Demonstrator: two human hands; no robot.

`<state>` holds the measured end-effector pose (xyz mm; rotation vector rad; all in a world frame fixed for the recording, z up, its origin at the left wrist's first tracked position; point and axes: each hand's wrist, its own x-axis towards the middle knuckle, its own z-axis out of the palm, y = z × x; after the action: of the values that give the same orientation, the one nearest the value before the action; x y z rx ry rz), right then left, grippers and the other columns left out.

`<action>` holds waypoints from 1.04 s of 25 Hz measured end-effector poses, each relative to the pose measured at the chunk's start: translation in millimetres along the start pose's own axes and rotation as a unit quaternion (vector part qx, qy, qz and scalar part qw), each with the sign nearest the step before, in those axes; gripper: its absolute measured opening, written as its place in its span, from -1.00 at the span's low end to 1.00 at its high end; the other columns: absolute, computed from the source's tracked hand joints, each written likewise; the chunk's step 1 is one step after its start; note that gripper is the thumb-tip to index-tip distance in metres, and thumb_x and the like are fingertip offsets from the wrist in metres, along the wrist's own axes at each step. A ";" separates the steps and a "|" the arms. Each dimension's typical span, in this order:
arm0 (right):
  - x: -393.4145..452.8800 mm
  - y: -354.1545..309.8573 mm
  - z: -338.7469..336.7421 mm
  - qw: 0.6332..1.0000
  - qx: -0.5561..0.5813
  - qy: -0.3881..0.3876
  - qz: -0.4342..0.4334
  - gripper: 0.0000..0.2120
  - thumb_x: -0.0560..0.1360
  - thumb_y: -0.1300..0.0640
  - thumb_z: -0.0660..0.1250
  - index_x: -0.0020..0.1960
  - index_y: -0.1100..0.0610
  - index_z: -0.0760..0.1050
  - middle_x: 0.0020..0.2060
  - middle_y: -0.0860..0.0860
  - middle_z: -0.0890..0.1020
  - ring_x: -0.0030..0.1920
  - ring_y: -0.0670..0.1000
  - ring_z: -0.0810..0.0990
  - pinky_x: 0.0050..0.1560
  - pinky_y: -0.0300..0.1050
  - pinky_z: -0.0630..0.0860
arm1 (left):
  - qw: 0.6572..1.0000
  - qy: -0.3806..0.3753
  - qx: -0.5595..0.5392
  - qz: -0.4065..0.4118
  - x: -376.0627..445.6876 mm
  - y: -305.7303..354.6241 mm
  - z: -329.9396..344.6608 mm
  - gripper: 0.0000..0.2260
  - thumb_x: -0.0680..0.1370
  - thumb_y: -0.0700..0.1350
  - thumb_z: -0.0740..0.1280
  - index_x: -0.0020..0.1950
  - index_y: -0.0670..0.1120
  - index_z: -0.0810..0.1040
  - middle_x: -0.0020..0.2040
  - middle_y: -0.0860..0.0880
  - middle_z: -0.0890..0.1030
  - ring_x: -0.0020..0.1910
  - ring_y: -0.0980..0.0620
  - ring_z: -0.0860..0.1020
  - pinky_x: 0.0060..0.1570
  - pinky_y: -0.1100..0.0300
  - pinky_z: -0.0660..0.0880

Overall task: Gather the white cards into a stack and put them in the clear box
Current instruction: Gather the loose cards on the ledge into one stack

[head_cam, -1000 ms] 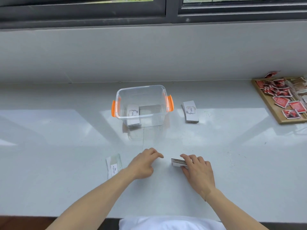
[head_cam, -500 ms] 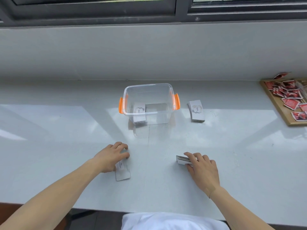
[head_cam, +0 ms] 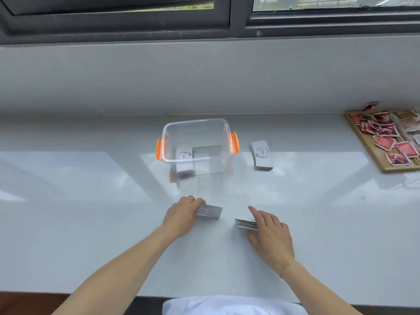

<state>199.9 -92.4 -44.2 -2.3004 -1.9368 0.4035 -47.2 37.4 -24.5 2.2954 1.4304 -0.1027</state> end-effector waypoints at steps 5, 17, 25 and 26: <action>-3.3 -1.3 0.7 1.000 0.005 0.015 -0.001 -0.28 0.45 -0.09 0.36 0.49 -0.10 0.08 0.37 -0.03 0.42 0.36 0.06 0.38 0.16 0.04 0.45 | 0.996 -0.039 -0.051 0.067 15.5 76.5 23.6 -0.61 0.59 -0.22 0.12 0.34 0.14 0.40 0.13 -0.04 0.47 0.19 -0.05 0.38 -0.03 -0.01 0.49; 6.2 0.2 -2.9 0.999 0.031 -0.014 0.013 -0.57 0.51 -0.01 0.29 0.35 -0.11 0.29 0.23 -0.13 0.48 0.12 0.02 0.48 -0.04 -0.05 0.44 | 0.976 -0.105 -0.177 0.077 18.8 116.7 46.6 -0.68 0.46 -0.26 0.23 0.18 -0.03 0.44 0.13 -0.07 0.48 0.18 -0.09 0.41 0.15 -0.05 0.43; -1.5 17.2 -4.1 0.989 0.137 -0.029 0.041 -0.84 0.50 -0.05 0.32 0.05 -0.12 0.41 -0.08 -0.20 0.49 -0.02 -0.09 0.48 -0.21 -0.12 0.45 | 0.976 -0.045 -0.209 0.044 2.3 92.2 48.8 -0.75 0.47 -0.20 0.28 0.11 0.02 0.52 0.04 0.01 0.54 0.03 0.04 0.43 0.03 0.11 0.43; -3.5 11.3 -0.3 0.988 0.145 -0.032 0.030 -0.84 0.50 -0.04 0.31 0.05 -0.11 0.39 -0.08 -0.19 0.48 -0.03 -0.08 0.48 -0.21 -0.11 0.46 | 0.973 -0.034 -0.225 0.031 -4.7 87.0 50.9 -0.75 0.45 -0.21 0.29 0.09 0.02 0.53 0.02 0.03 0.53 0.02 0.06 0.43 0.02 0.14 0.43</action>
<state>210.1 -97.9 -46.3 -2.1839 -1.7050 0.7226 34.6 -19.3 -41.5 1.9392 1.2005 0.1467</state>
